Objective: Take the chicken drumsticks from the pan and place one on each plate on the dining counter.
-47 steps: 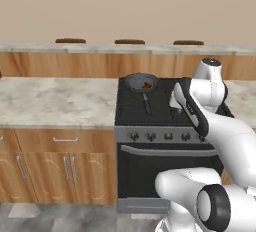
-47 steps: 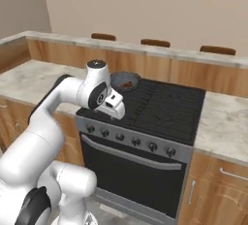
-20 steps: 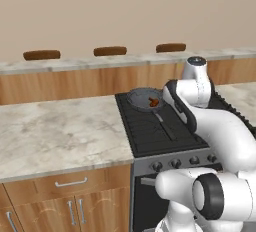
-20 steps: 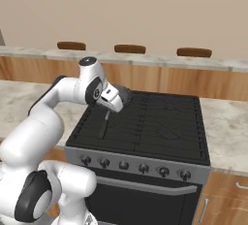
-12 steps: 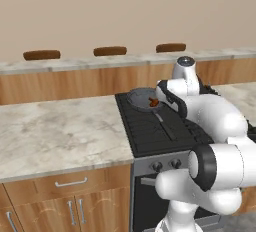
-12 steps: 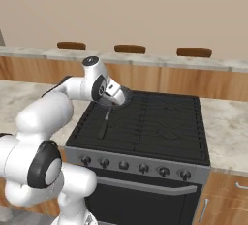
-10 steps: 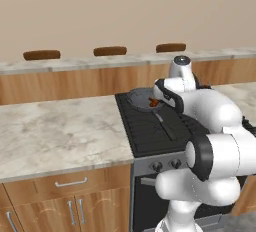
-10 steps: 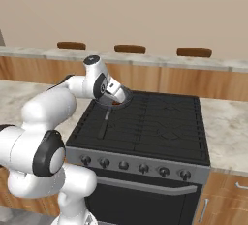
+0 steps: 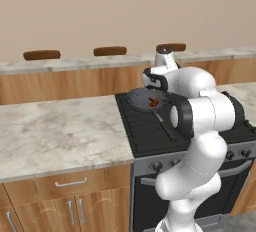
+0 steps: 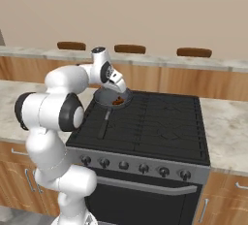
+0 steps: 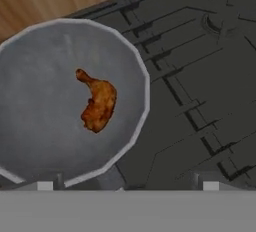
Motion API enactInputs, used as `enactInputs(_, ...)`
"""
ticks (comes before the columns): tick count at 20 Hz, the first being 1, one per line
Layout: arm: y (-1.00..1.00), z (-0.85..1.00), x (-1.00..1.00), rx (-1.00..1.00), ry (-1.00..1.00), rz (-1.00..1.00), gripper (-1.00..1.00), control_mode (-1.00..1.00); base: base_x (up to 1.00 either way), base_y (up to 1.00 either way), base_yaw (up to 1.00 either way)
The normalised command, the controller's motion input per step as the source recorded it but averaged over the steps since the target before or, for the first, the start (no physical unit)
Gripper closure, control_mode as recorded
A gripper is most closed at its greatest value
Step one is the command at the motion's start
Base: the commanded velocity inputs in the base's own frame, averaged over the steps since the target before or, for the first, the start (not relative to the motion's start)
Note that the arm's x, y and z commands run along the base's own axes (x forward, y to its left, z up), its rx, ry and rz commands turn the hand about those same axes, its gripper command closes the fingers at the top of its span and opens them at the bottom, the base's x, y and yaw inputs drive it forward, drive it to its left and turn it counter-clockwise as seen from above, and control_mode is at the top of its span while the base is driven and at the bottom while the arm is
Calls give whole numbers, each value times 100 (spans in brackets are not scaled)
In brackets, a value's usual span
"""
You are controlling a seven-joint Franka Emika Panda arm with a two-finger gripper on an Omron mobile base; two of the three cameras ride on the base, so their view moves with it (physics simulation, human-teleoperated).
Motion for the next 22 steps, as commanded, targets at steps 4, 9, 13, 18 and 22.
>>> enactInputs(4,8,-41,41,0,6,0,-100,-100,0,0,0)
enactInputs(9,0,-53,10,0,5,0,-100,-100,0,0,0)
enactInputs(13,0,-37,5,0,0,0,-100,-100,0,0,0)
enactInputs(18,0,-31,29,0,0,0,-100,-100,0,0,0)
enactInputs(22,0,-35,34,0,1,0,-100,-100,0,0,0)
